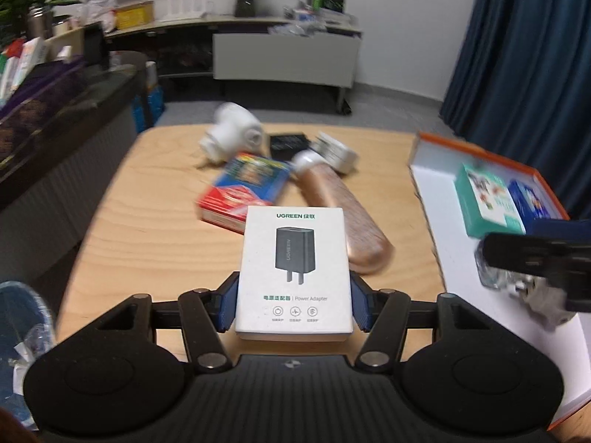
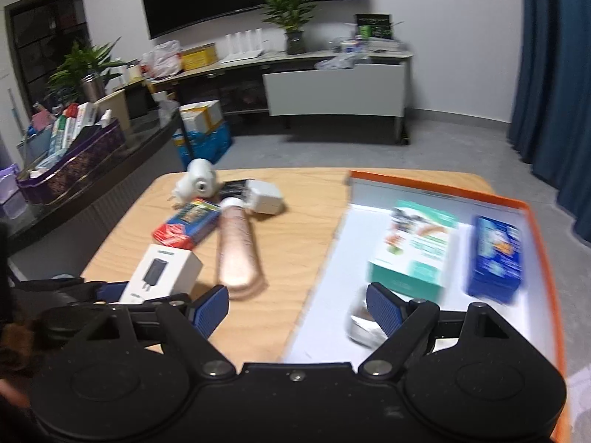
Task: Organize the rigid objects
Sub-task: 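Grasp the white UGREEN adapter box with the left gripper while the right gripper grasps the tan tube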
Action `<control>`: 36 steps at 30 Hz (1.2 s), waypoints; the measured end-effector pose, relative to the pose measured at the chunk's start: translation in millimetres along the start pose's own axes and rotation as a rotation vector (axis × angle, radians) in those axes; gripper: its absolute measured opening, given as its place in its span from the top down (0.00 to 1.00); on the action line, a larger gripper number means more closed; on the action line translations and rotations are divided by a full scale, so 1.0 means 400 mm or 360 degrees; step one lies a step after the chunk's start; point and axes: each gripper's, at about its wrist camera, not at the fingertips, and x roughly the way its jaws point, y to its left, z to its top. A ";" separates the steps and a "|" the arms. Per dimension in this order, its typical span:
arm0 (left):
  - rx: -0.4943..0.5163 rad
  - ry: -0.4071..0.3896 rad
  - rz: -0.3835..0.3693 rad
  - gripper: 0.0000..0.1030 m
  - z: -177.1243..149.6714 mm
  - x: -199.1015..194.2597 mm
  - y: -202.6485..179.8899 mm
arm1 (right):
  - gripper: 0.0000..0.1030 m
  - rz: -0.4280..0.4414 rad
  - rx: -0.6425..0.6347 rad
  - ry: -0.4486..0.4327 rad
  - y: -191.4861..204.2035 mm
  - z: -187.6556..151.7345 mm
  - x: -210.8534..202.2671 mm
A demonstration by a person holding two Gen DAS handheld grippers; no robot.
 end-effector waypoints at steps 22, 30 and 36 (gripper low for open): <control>-0.0247 -0.0099 0.0082 0.42 0.034 -0.035 0.157 | 0.56 -0.0072 -0.0275 0.0156 0.154 0.099 0.384; -0.0173 -0.0171 0.0082 0.42 0.020 -0.094 0.126 | 0.56 0.0033 -0.0083 -0.0011 0.125 0.072 0.171; -0.0085 -0.0217 -0.0003 0.42 0.030 -0.150 0.065 | 0.57 -0.0014 0.0013 -0.0215 0.083 0.048 -0.057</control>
